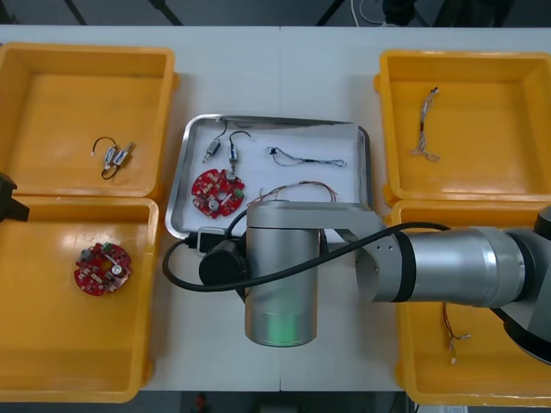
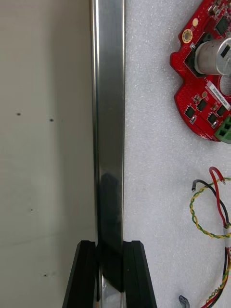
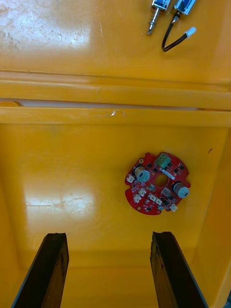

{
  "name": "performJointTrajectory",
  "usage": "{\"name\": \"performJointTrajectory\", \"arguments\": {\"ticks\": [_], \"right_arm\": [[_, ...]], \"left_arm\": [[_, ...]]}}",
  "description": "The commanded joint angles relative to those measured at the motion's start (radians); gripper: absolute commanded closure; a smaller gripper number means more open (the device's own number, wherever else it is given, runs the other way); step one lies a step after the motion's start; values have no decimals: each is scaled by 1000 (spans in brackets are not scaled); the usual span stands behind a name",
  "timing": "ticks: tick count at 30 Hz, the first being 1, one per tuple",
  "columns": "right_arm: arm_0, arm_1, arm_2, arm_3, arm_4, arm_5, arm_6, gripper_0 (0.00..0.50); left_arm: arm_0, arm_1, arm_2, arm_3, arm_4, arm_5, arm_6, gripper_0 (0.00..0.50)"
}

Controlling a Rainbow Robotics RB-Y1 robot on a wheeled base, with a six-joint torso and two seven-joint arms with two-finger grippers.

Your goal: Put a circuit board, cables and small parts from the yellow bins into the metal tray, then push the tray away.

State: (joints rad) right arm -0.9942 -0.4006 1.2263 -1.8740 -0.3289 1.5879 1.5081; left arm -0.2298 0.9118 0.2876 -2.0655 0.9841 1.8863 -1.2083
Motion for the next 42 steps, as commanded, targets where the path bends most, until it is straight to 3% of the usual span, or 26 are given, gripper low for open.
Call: {"name": "performJointTrajectory", "arguments": {"ticks": [1,17,35,42], "right_arm": [[-77,-11,12,12,34,-11,46,500],[-138,-11,12,113,156,-83,107,500],[-192,35,-53,303,176,-181,156,500],[-201,54,-80,409,177,-309,176,500]], "left_arm": [[21,48,33,-27,1,-7,-115,0],[21,48,33,-27,1,-7,-115,0],[21,48,33,-27,1,-7,-115,0],[21,48,33,-27,1,-7,-115,0]]}}
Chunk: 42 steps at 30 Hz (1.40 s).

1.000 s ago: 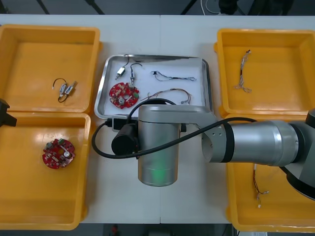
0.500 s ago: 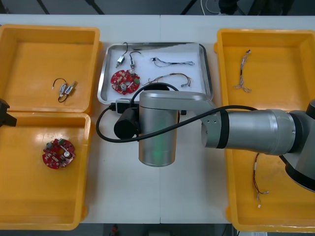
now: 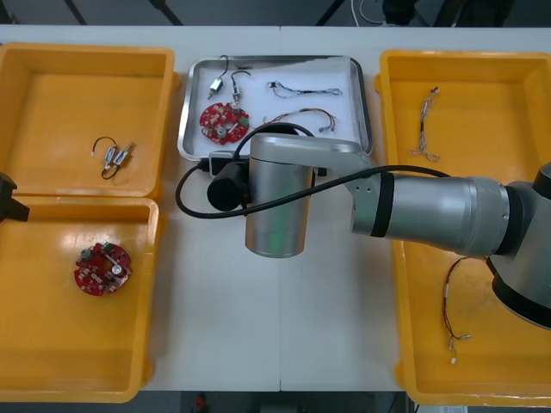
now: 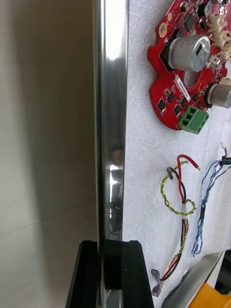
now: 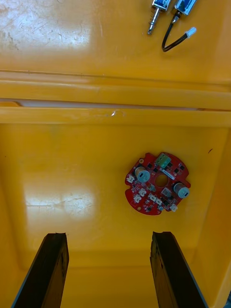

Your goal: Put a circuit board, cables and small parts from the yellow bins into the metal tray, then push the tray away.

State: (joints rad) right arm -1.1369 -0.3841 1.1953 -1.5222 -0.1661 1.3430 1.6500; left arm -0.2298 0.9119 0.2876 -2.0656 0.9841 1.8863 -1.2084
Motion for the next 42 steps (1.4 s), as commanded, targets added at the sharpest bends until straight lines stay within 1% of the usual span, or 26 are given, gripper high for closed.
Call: {"name": "performJointTrajectory", "arguments": {"ticks": [1,7,16,21,22,23,24,25,30,32,35,36,38,40,41,42], "right_arm": [[-64,48,-54,86,14,-79,39,500],[-81,79,-69,189,14,-130,56,500],[-83,97,-99,243,14,-173,68,500],[-83,97,-99,247,16,-183,68,500],[-83,97,-99,247,16,-186,67,218],[-83,97,-99,247,16,-189,63,67],[-83,97,-97,247,14,-188,63,11],[-83,97,-99,247,16,-188,62,0],[-83,97,-105,246,14,-185,60,0],[-83,97,-115,234,0,-170,57,0],[-80,97,-157,203,-55,-120,65,0],[-80,97,-157,203,-55,-120,65,0],[-72,96,-183,163,-99,-53,57,0],[-66,97,-195,142,-104,-21,54,0],[-50,97,-217,96,-102,34,53,0],[-50,97,-217,96,-102,34,53,0]], "left_arm": [[21,48,33,-27,1,-7,-115,0],[21,48,33,-27,1,-7,-115,0],[21,48,33,-27,1,-7,-115,0],[21,48,33,-27,1,-7,-115,0],[21,48,33,-27,1,-7,-115,0],[21,48,33,-27,1,-7,-115,0],[21,48,33,-27,1,-7,-115,0],[21,48,33,-27,1,-7,-115,0],[21,48,33,-27,1,-7,-115,0],[21,48,33,-27,1,-7,-115,0],[21,48,33,-27,1,-7,-115,0],[21,48,33,-27,1,-7,-115,0],[21,48,33,-27,1,-7,-115,0],[21,48,33,-27,1,-7,-115,0],[21,48,33,-27,1,-7,-115,0],[21,48,33,-27,1,-7,-115,0]]}}
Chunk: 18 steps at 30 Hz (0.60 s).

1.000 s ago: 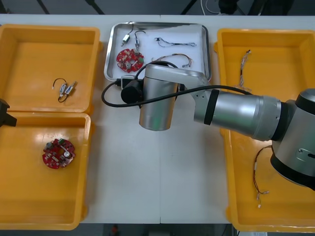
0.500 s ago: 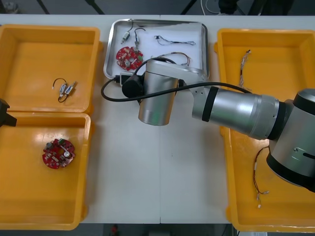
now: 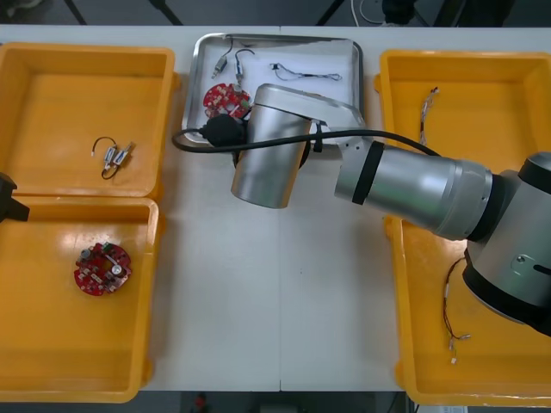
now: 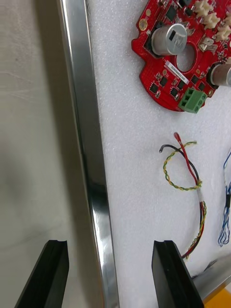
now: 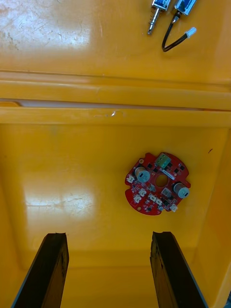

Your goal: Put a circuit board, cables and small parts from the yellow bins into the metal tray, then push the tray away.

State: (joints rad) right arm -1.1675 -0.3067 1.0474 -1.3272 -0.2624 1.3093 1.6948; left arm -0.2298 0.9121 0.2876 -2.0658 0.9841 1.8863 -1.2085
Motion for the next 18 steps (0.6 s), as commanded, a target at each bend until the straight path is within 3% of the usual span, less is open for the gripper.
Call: {"name": "performJointTrajectory", "arguments": {"ticks": [1,13,18], "right_arm": [[-1,20,-93,-145,-8,130,3,0],[120,20,-236,-440,-8,481,-41,0],[172,18,-285,-552,-9,611,-139,0]], "left_arm": [[21,48,33,-27,1,-7,-115,0],[21,48,33,-27,1,-7,-115,0],[21,48,33,-27,1,-7,-115,0]]}}
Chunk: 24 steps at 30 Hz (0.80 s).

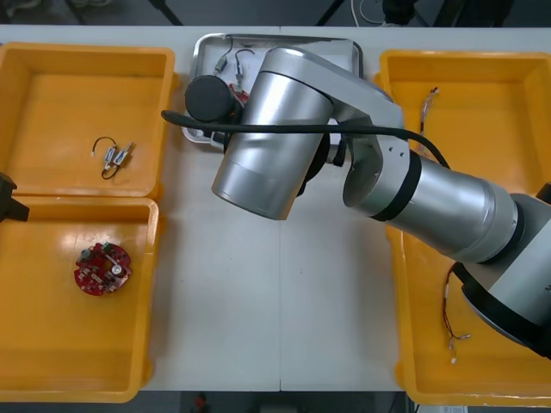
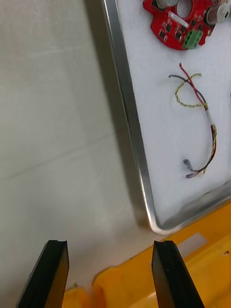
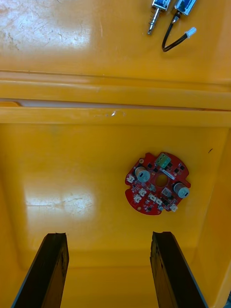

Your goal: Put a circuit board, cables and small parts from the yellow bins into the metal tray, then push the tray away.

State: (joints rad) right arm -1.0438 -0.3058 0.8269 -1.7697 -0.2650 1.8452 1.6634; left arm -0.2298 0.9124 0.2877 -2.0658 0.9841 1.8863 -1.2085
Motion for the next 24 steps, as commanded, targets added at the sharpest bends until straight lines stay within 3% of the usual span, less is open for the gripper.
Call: {"name": "performJointTrajectory", "arguments": {"ticks": [1,6,11,20,24], "right_arm": [[61,19,-75,-132,-6,75,-134,0],[105,10,-126,-212,-17,75,-220,0],[182,-19,-218,-304,-85,75,-321,0],[381,-154,-463,-493,-261,75,-491,0],[446,-174,-563,-536,-301,75,-547,0]], "left_arm": [[21,48,33,-27,1,-7,-115,0],[21,48,33,-27,1,-7,-115,0],[21,48,33,-27,1,-7,-115,0],[21,48,33,-27,1,-7,-115,0],[21,48,33,-27,1,-7,-115,0]]}}
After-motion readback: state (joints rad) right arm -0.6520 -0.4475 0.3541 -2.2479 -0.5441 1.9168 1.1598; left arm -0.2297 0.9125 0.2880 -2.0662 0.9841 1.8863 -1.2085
